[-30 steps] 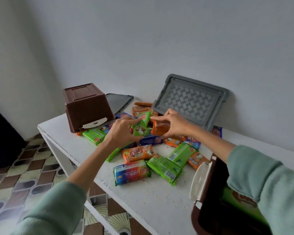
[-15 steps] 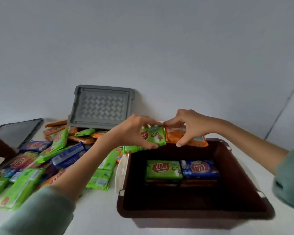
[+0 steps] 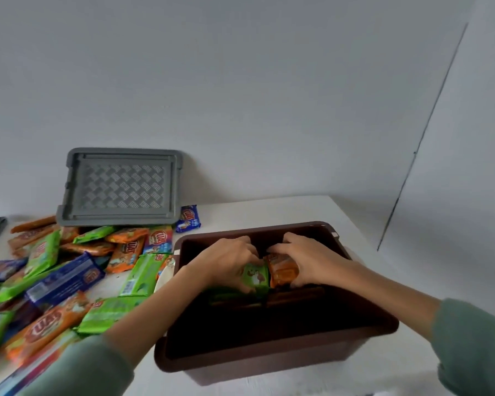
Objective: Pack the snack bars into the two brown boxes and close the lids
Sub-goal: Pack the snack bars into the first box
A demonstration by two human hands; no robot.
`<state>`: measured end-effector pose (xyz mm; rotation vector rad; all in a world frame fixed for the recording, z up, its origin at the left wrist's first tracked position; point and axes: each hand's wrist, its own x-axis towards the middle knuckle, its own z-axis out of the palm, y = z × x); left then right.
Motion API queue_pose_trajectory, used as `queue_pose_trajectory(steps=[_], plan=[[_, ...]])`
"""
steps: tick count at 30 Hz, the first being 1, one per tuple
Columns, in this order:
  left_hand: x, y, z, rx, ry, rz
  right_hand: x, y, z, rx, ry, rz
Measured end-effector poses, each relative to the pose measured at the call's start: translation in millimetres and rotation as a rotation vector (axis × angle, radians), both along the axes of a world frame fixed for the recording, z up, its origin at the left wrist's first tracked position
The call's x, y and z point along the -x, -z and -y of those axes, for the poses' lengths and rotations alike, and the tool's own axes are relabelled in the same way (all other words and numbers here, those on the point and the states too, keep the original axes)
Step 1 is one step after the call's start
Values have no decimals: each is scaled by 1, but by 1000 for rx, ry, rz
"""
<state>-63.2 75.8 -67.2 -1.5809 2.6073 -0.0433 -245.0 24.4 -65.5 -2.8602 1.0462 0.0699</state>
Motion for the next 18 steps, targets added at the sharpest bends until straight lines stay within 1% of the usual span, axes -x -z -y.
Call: queue_pose_trajectory(steps=[2, 5, 11, 14, 18], plan=[[1, 0, 1, 29, 34, 15, 0, 0, -1, 33, 6, -30], [0, 0, 4, -24, 20, -17, -4, -1, 0, 91, -27, -80], [-4, 1, 2, -48, 7, -101, -4, 2, 5, 26, -27, -87], [-13, -8, -3, -48, -43, -256, -6, -10, 3, -36, -24, 14], [-47, -31, -21, 137, -182, -542, -31, -47, 2, -32, -51, 281]])
